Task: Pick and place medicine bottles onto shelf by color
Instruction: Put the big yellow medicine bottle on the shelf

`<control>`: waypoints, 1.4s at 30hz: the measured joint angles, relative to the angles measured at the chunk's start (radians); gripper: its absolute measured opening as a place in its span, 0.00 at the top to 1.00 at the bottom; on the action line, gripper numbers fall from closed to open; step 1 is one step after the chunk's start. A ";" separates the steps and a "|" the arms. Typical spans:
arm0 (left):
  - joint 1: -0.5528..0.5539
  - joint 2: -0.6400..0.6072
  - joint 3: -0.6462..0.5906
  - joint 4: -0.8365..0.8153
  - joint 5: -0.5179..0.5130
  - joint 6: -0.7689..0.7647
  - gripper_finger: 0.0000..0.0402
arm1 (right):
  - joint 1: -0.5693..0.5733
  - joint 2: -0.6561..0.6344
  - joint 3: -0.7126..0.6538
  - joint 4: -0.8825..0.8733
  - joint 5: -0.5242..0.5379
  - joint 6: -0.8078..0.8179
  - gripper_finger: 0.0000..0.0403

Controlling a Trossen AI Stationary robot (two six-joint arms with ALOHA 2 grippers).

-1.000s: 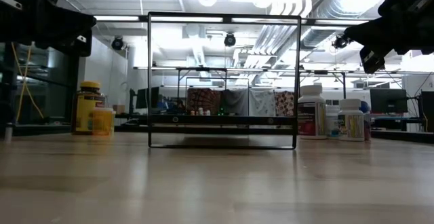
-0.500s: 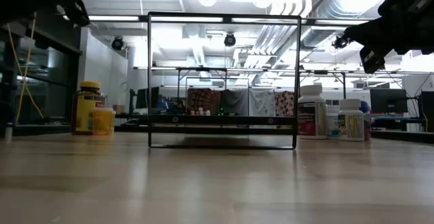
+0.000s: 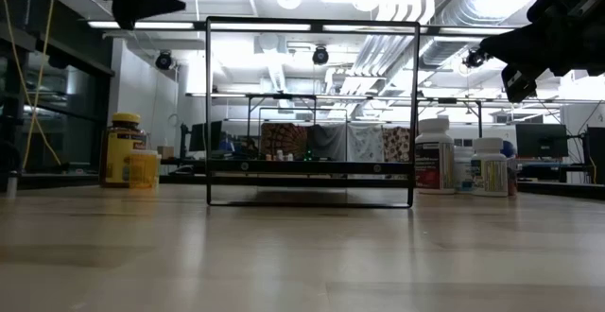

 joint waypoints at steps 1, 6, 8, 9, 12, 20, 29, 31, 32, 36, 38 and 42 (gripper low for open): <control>0.000 0.031 0.039 -0.045 -0.054 -0.004 0.22 | 0.000 0.000 0.000 0.000 0.000 0.000 1.00; 0.057 0.181 0.244 -0.360 -0.328 -0.222 0.16 | 0.000 0.000 0.000 0.000 0.000 0.000 1.00; 0.111 0.233 0.321 -0.519 -0.344 -0.331 0.16 | 0.000 0.000 0.000 0.000 0.000 0.000 1.00; 0.142 0.261 0.353 -0.599 -0.342 -0.385 0.16 | 0.000 0.000 0.000 0.000 0.000 0.000 1.00; 0.245 0.339 0.416 -0.806 -0.296 -0.521 0.17 | 0.000 0.000 0.000 0.000 0.000 0.000 1.00; 0.526 0.461 0.434 -1.097 -0.152 -0.620 0.17 | 0.000 0.000 0.000 0.000 0.000 0.000 1.00; 0.692 0.514 0.434 -1.084 -0.063 -0.581 0.17 | 0.000 0.000 0.000 0.000 0.000 0.000 1.00; 0.717 0.518 0.434 -1.070 -0.038 -0.579 0.17 | 0.000 0.000 0.000 0.000 0.000 0.000 1.00; 0.728 0.519 0.434 -1.062 -0.027 -0.579 0.17 | 0.000 0.000 0.000 0.000 0.000 0.000 1.00; 0.776 0.518 0.434 -1.038 0.023 -0.578 0.17 | 0.000 0.000 0.000 0.000 0.000 0.000 1.00; 0.800 0.518 0.434 -1.032 0.040 -0.573 0.17 | 0.000 0.000 0.000 0.000 0.000 0.000 1.00; 0.831 0.518 0.417 -1.012 0.049 -0.573 0.17 | 0.000 0.000 0.000 0.000 0.000 0.000 1.00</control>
